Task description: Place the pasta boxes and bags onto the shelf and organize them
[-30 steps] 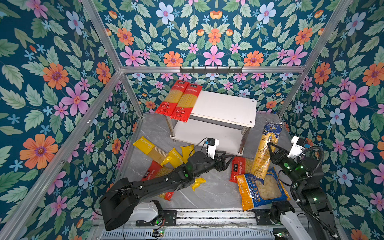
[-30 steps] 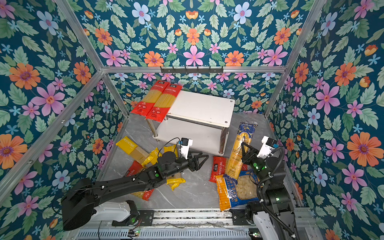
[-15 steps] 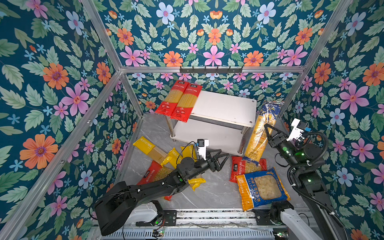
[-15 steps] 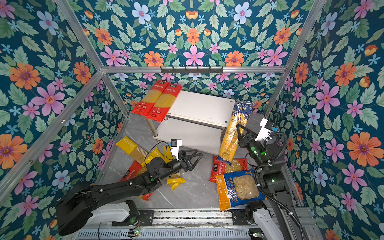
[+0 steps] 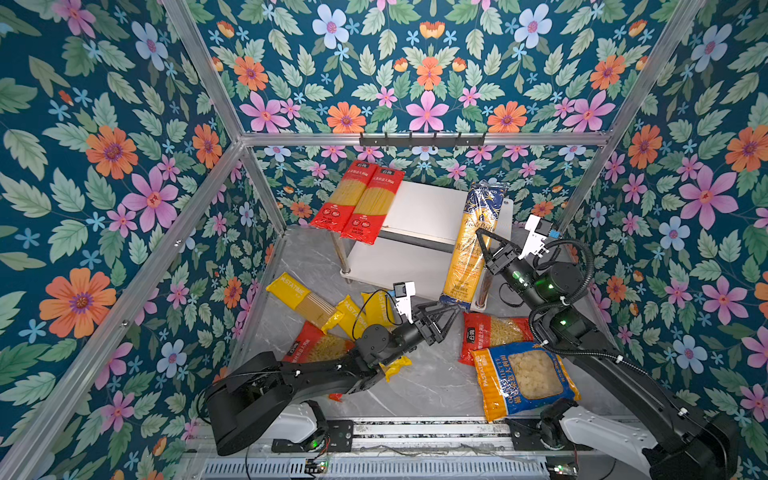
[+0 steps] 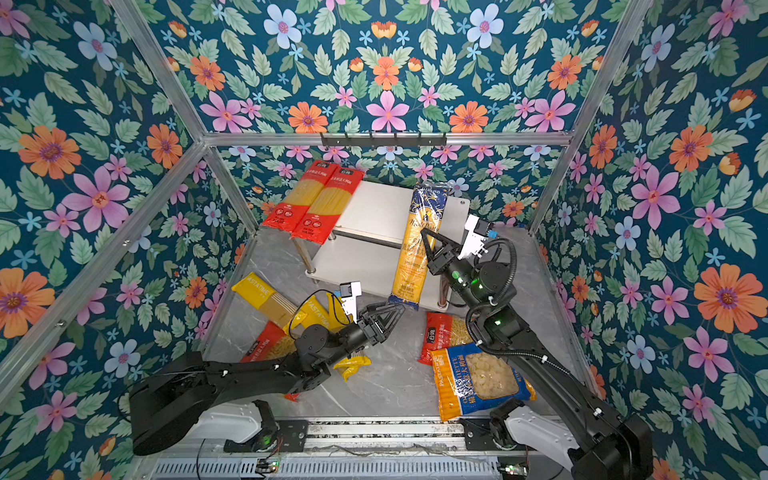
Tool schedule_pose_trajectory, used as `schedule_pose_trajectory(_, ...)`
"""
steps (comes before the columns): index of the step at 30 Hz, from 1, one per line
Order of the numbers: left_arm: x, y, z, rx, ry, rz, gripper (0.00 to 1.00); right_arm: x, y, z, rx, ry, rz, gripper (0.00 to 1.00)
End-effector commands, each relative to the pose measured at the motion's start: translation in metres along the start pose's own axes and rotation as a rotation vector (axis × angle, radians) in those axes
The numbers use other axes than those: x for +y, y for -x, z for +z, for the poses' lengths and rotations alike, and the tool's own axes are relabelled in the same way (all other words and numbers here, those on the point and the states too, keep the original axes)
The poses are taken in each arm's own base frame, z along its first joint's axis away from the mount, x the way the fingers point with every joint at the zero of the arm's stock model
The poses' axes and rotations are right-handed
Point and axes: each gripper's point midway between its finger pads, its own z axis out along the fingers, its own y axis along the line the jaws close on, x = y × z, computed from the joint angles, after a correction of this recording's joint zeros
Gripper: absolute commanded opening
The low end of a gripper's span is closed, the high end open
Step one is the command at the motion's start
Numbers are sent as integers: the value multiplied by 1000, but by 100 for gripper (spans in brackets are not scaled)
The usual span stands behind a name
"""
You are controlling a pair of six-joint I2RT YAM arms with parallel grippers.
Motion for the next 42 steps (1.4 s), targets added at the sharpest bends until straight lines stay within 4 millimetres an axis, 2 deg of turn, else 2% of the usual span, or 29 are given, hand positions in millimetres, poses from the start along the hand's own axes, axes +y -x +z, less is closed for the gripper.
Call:
schedule_pose_trajectory(1,-6,26,2,-128,-4,-24,80,43,45,-2,-205,144,20,1)
schedule_pose_trajectory(12,5,55,2,-273,22,-94,67,34,38,6,-239,134,146,1)
schedule_pose_trajectory(22,3,51,15,-254,-35,-163,61,34,30,8,-246,129,180,1)
schedule_pose_trajectory(27,-1,54,16,-263,-50,-164,50,34,28,9,-244,131,191,2)
schedule_pose_trajectory(31,-5,57,15,-266,-51,-165,37,32,25,10,-237,122,192,8)
schedule_pose_trajectory(38,-10,68,9,-292,-20,-163,16,23,17,12,-211,88,194,30)
schedule_pose_trajectory(42,-10,81,5,-301,56,-137,7,14,10,9,-194,54,193,41)
